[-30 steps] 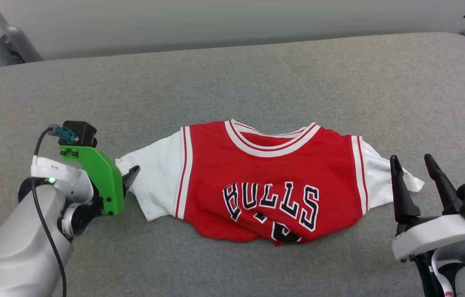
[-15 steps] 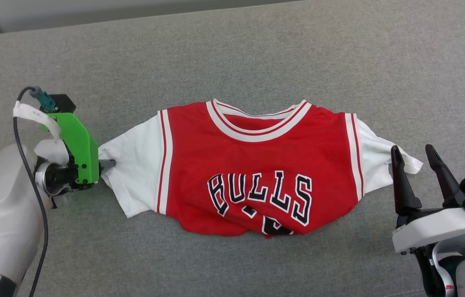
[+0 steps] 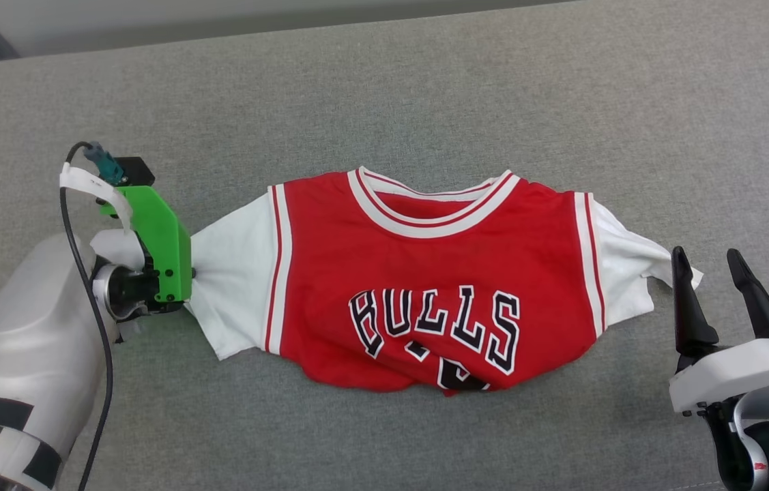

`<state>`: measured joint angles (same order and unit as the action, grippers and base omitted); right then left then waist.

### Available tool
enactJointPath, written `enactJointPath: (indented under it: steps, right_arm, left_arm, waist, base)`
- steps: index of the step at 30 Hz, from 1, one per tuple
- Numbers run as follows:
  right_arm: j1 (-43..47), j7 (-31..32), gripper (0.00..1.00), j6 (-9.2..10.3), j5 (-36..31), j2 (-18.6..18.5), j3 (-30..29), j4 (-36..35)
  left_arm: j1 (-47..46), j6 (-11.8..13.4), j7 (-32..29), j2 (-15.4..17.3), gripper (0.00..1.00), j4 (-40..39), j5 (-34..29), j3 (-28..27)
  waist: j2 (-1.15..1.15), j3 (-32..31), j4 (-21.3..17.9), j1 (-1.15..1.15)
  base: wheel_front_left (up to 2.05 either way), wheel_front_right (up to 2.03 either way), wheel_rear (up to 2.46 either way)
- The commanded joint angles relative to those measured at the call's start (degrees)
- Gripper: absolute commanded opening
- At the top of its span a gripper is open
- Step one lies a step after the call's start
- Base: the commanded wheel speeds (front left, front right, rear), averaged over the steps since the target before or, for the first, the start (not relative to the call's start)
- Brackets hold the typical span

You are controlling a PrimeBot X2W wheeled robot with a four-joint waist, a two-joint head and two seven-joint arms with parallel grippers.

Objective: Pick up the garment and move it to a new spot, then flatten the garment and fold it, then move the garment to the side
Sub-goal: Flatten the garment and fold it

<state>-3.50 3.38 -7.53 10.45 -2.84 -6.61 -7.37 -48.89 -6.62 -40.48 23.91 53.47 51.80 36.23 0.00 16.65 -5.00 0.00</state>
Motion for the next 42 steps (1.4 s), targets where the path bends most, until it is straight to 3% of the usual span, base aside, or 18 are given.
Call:
enactJointPath:
  steps: [1, 8, 16, 26, 35, 38, 39, 40, 41, 42]
  right_arm:
    - [-1.07, 0.4, 1.0, 0.04, 0.76, -0.04, -0.69, 0.88]
    - [-3.09, 6.41, 1.0, 0.04, 2.52, -0.04, -6.05, 8.03]
    - [-8.42, 21.69, 1.0, 0.04, 4.25, -2.84, -11.75, 18.12]
    - [-19.06, 37.34, 1.0, 0.04, 6.58, -8.08, -7.79, 23.61]
    - [-20.4, 43.76, 1.0, 0.04, 5.67, -9.0, -3.45, 29.55]
    - [-18.51, 48.9, 1.0, 0.04, 6.16, -8.23, -1.38, 32.31]
    - [-18.34, 49.76, 0.82, 0.04, 6.3, -8.2, -1.01, 32.52]
    - [-18.34, 50.24, 0.44, 0.04, 6.61, -8.11, -0.68, 32.44]
    - [-18.42, 50.42, 0.0, 0.04, 6.75, -8.1, -0.49, 32.31]
    - [-18.6, 50.53, 0.0, 0.04, 6.9, -8.22, -0.2, 32.01]
  left_arm:
    - [5.34, -0.58, -0.01, -3.23, 0.0, 2.01, -0.7, 2.35]
    - [4.37, -0.82, 4.98, -2.34, 0.0, -0.14, -0.2, 2.75]
    - [3.15, -0.85, 6.13, 0.24, 0.0, -6.31, -0.32, 5.31]
    - [0.39, -0.86, 6.19, 2.38, 0.0, -13.3, -0.63, 6.53]
    - [-0.32, -0.81, 7.16, 3.22, 0.0, -15.5, -0.61, 6.23]
    - [-0.19, -0.71, 7.77, 3.58, 0.0, -15.52, -0.61, 6.16]
    - [-0.21, -0.68, 7.84, 3.6, 0.0, -15.46, -0.62, 6.16]
    - [-0.19, -0.62, 7.92, 3.62, 0.0, -15.34, -0.62, 6.16]
    - [-0.17, -0.58, 8.03, 3.64, 0.0, -15.23, -0.64, 6.17]
    - [-0.15, -0.58, 8.17, 3.67, 0.0, -15.05, -0.66, 6.2]
  waist:
    - [0.0, -1.38, 0.69, 0.0]
    - [0.0, -4.99, 2.24, 0.0]
    - [0.0, -6.73, 3.69, 0.0]
    - [0.0, -3.32, 6.16, 0.0]
    - [0.0, 0.04, 8.09, 0.0]
    - [0.0, 0.79, 8.3, 0.0]
    - [0.0, 0.82, 8.3, 0.0]
    - [0.0, 0.74, 8.24, 0.0]
    - [0.0, 0.59, 8.16, 0.0]
    - [0.0, 0.34, 8.06, 0.0]
  base:
    - [0.0, 0.0, 0.0]
    - [0.0, 0.0, 0.0]
    - [0.0, 0.0, 0.0]
    - [0.0, 0.0, 0.0]
    - [0.0, 0.0, 0.0]
    - [0.0, 0.0, 0.0]
    - [0.0, 0.0, 0.0]
    - [0.0, 0.0, 0.0]
    - [0.0, 0.0, 0.0]
    - [0.0, 0.0, 0.0]
